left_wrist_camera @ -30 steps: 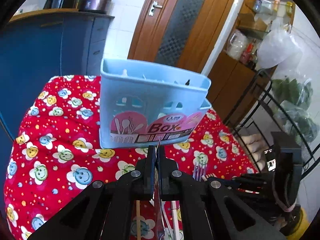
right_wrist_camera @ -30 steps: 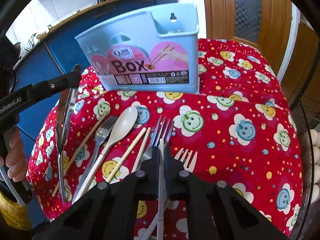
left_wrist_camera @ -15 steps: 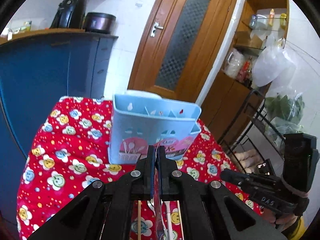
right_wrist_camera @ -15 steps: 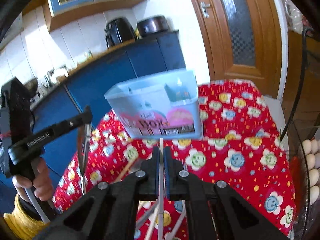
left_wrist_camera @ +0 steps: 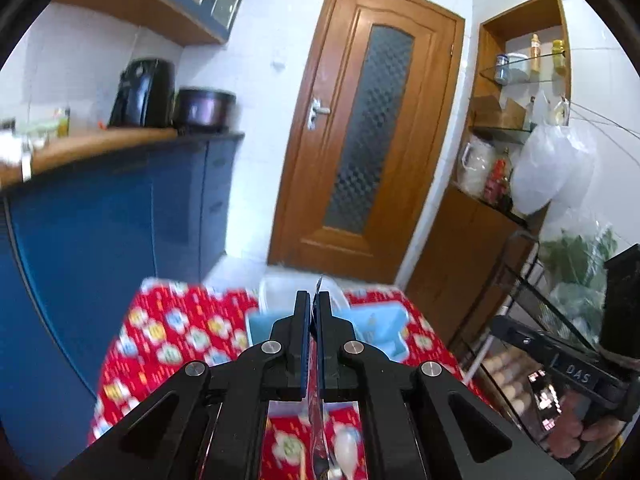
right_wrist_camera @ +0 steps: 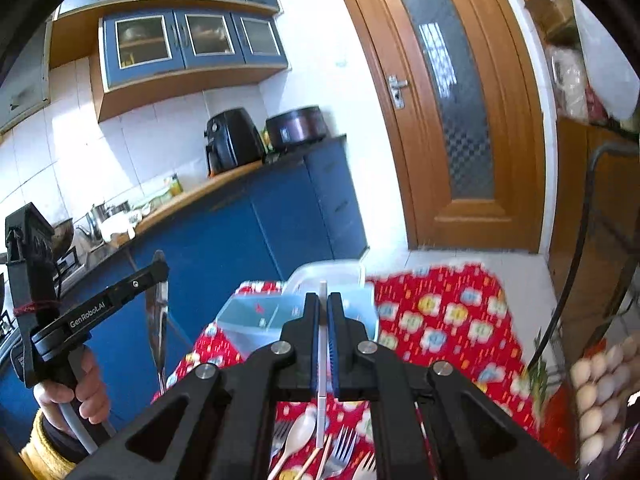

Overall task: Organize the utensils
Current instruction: 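Lift the knife with the left tool while the right tool lifts the white chopstick toward the box, then lower the knife into the blue box and open the left tool while the right tool drops the chopstick in, then move both tools back down to the remaining utensils on the tablecloth, then grasp a wooden chopstick with the left tool while the right tool grasps the white plastic fork, then lift the wooden chopstick with the left tool while the right tool carries the fork toward the box, then lower the chopstick into the blue box and open the left tool while the right tool releases the fork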

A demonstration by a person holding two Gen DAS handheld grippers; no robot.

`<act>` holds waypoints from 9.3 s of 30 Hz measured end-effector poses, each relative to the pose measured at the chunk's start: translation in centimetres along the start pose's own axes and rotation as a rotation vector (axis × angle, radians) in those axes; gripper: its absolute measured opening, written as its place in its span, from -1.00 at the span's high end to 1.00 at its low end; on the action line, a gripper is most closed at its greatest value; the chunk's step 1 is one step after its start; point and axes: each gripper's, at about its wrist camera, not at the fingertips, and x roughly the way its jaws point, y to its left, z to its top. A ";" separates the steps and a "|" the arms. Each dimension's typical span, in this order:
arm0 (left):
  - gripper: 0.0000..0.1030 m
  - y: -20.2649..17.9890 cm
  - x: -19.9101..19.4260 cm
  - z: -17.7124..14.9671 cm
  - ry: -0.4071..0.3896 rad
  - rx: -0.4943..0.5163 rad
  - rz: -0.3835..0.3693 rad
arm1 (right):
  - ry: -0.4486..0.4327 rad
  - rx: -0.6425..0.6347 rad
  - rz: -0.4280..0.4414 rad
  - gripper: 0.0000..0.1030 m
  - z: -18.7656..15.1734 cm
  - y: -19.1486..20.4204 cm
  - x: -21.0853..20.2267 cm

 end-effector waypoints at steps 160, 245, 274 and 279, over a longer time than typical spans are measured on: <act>0.22 -0.6 7.3 -17.7 0.557 0.075 0.122 | 0.543 -0.052 -0.181 0.47 -17.4 -2.6 6.8; 0.92 -0.3 3.7 -2.6 0.035 -0.015 0.039 | -0.058 -0.060 -0.035 0.88 -3.4 0.9 3.5; 0.92 1.5 11.3 3.3 -0.288 -0.082 0.139 | -0.187 -0.106 -0.146 0.88 1.7 -1.6 13.6; 0.92 1.7 12.2 1.9 -0.298 -0.078 0.184 | -0.218 -0.160 -0.214 0.88 0.8 -1.2 14.5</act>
